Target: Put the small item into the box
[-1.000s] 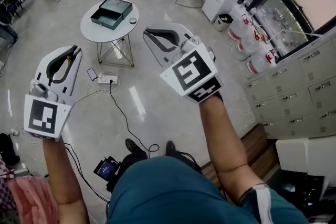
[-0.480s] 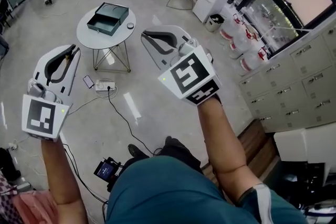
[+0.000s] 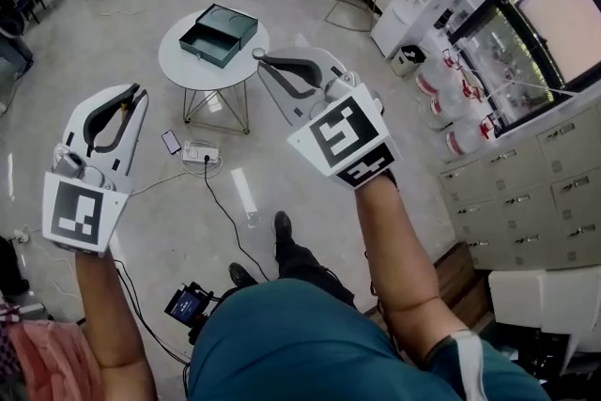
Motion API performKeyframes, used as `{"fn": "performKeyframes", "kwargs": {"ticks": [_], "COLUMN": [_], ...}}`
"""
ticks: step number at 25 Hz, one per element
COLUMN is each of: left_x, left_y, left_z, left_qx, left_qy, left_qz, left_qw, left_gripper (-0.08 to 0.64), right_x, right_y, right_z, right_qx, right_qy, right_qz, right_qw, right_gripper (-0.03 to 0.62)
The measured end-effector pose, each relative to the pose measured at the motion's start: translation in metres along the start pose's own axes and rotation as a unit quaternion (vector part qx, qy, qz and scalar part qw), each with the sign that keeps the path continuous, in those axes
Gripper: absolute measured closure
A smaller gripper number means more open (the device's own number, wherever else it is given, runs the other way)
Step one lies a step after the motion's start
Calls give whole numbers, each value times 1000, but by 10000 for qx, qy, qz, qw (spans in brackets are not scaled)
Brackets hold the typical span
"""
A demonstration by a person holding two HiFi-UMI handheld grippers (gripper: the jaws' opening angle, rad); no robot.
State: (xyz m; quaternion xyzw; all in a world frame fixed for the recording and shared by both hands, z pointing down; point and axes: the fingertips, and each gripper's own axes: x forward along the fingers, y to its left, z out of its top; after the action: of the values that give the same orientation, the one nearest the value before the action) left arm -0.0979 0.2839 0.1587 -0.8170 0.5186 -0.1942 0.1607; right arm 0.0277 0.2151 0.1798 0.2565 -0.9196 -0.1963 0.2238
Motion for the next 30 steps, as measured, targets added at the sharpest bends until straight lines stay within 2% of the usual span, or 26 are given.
{"fn": "performKeyframes", "kwargs": {"ticks": [10, 25, 30], "left_x": [66, 173, 185], "left_y": [40, 49, 56], "left_z": [-7, 1, 5], "left_qx": [-77, 11, 37], "left_qy": [478, 1007, 1154], "left_qz": [684, 1228, 1377], "left_qw": [9965, 9873, 9837], "left_gripper": [511, 511, 511], "right_x": [75, 131, 142], "right_y": [-68, -168, -187], "right_z": [-11, -60, -61], "right_qx": [-153, -116, -87], "right_qy": [-457, -926, -1052], "right_qz": [678, 1273, 1379], "right_qw": [9965, 9875, 9848], "right_gripper": [554, 554, 554]}}
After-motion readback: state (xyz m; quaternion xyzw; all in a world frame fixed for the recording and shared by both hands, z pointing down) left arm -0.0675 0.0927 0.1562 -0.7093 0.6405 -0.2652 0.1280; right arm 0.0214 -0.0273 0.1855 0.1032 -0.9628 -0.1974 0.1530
